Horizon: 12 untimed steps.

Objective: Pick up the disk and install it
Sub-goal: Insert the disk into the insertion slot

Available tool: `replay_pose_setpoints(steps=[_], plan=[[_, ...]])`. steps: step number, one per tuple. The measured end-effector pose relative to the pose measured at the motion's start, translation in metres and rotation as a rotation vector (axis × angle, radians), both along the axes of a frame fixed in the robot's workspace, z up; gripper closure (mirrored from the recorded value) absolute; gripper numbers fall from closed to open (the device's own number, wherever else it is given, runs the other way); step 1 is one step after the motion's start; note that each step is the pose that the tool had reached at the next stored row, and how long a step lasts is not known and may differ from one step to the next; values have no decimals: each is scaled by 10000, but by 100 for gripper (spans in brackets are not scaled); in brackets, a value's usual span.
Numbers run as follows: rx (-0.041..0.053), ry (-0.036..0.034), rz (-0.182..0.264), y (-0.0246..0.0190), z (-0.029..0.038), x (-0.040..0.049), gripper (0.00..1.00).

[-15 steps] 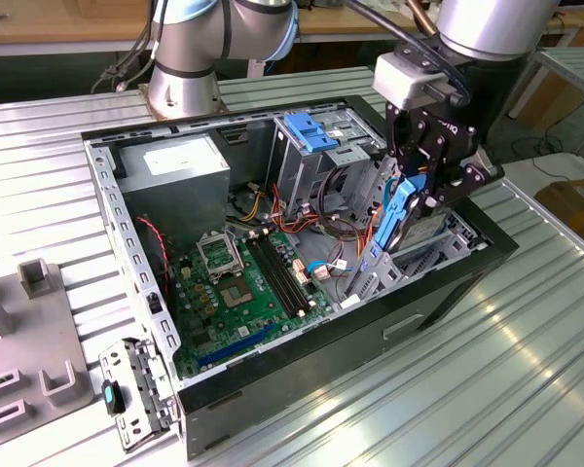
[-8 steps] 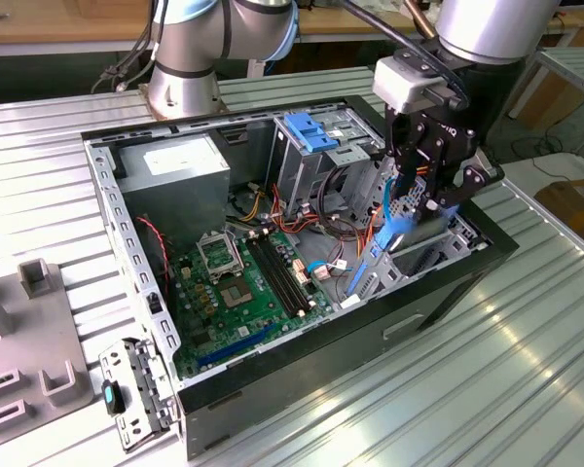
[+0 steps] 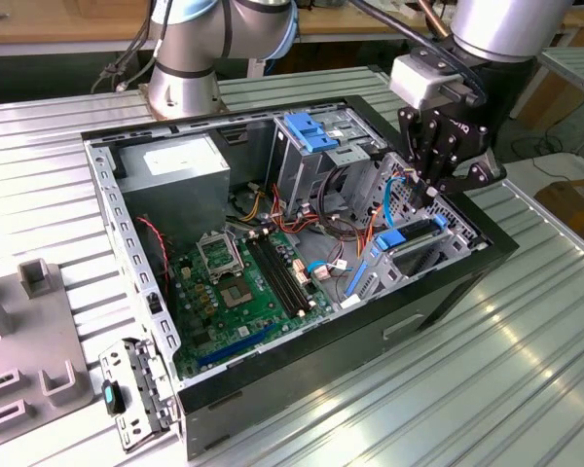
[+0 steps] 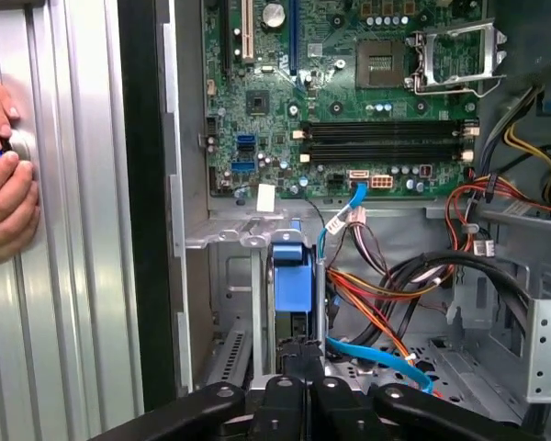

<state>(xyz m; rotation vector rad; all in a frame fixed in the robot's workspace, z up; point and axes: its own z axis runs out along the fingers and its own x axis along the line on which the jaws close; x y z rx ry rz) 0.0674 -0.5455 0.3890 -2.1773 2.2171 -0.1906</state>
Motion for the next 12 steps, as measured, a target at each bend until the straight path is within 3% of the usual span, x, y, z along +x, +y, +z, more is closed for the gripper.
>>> replay_pose_setpoints(steps=[2, 5, 6, 12], plan=[[0, 269, -2, 4, -10, 108, 89], [-1, 562, -3, 8, -31, 241, 89], [2, 589, -2, 9, -34, 267, 89], [1, 590, -3, 9, -33, 270, 89]])
